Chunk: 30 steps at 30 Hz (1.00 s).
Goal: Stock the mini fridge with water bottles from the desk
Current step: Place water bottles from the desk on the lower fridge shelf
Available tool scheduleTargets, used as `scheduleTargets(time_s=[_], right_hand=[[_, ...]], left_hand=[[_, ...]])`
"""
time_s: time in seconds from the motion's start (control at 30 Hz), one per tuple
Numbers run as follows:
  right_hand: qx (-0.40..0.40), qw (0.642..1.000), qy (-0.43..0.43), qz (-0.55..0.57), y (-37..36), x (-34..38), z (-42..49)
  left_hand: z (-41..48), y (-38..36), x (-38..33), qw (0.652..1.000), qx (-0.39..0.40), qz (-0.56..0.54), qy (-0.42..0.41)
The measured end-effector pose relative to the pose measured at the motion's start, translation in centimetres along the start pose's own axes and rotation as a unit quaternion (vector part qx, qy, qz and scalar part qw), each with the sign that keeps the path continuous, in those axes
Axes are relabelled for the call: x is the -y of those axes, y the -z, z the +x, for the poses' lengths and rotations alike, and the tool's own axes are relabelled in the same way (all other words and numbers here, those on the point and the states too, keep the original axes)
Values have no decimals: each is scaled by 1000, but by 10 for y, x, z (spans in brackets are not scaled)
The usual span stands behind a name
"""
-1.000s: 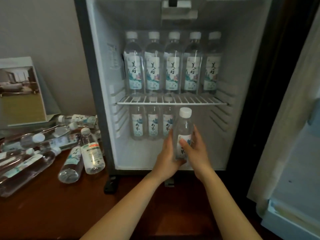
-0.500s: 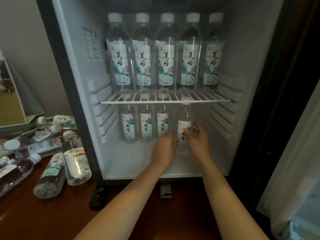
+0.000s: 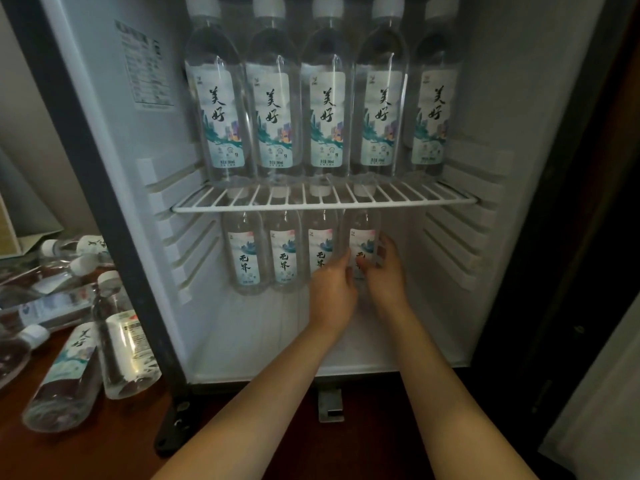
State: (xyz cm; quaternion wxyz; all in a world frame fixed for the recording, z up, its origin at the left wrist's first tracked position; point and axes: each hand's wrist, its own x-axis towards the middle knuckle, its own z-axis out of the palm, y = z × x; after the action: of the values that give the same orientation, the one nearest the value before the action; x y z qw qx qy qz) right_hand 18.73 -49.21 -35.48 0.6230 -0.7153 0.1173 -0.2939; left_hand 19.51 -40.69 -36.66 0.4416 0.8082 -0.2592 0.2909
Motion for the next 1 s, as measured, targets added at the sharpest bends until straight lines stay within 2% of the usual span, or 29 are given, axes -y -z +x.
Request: scheduleTargets(time_s=[0.43,0.53,0.67,0.8,1.0], right_hand=[[10,999,8,-37,-11,0,-6],[-27,998,4,-50,-12,4,-19],[-84,993,-8,-84,-18,13,-41],[-49,993,1,-106,-32,26,-70],[45,997,34,-54,-70,48,-128]], left_hand=[[-4,14,7,997,75,-30,9],[-11,27,9,995,92,-40,29],[-27,55,11,995,77,-44,54],[-49,88,16,994,52,-30,90],[-85,143,26,992,56,7,111]])
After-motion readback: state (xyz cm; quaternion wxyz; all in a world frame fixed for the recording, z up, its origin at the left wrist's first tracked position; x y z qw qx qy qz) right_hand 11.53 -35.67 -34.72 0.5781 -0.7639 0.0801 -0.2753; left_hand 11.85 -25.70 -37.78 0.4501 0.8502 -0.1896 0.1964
